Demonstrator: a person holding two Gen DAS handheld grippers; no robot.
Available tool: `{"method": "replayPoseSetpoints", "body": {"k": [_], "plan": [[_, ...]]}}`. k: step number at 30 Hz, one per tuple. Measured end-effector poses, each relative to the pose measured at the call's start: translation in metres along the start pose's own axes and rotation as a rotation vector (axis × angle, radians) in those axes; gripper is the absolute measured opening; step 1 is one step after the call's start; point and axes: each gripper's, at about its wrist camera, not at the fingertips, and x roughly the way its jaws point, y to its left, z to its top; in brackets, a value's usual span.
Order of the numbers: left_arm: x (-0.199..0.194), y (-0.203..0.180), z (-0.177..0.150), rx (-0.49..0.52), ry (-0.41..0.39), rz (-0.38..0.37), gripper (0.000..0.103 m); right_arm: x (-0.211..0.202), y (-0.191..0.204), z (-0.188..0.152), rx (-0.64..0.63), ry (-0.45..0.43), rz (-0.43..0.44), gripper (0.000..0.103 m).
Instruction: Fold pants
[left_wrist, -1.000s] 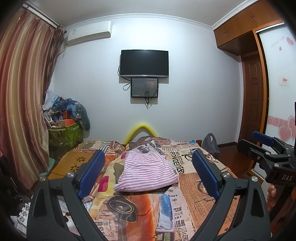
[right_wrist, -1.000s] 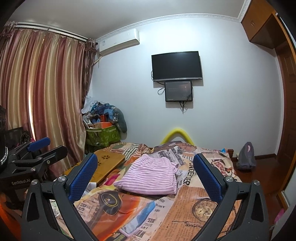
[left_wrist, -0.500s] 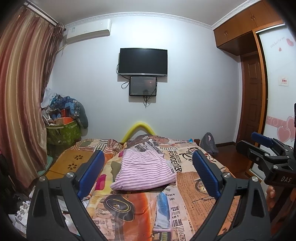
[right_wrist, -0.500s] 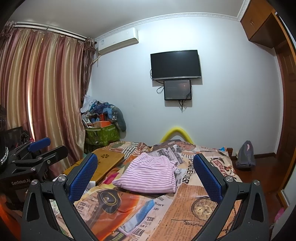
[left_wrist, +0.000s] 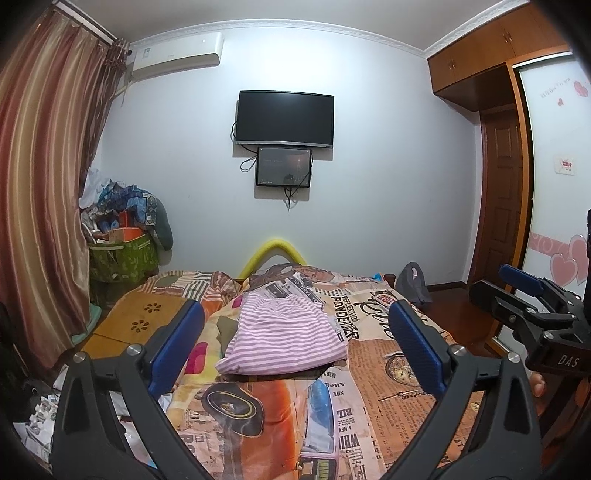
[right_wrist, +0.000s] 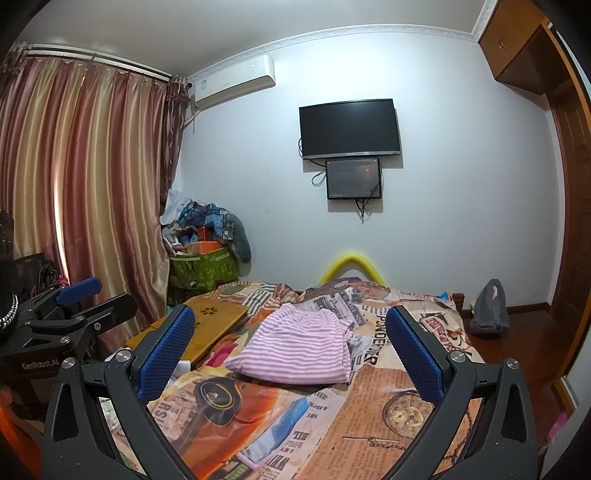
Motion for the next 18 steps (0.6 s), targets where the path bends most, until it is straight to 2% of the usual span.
{"method": "replayPoseSetpoints", "body": {"k": [18], "plan": [[0.0017, -0.0018, -0.0026, 0.006, 0.004, -0.008, 0.102, 0.0012, -0.0018, 0.0, 0.0, 0.01, -0.001, 0.103]]}}
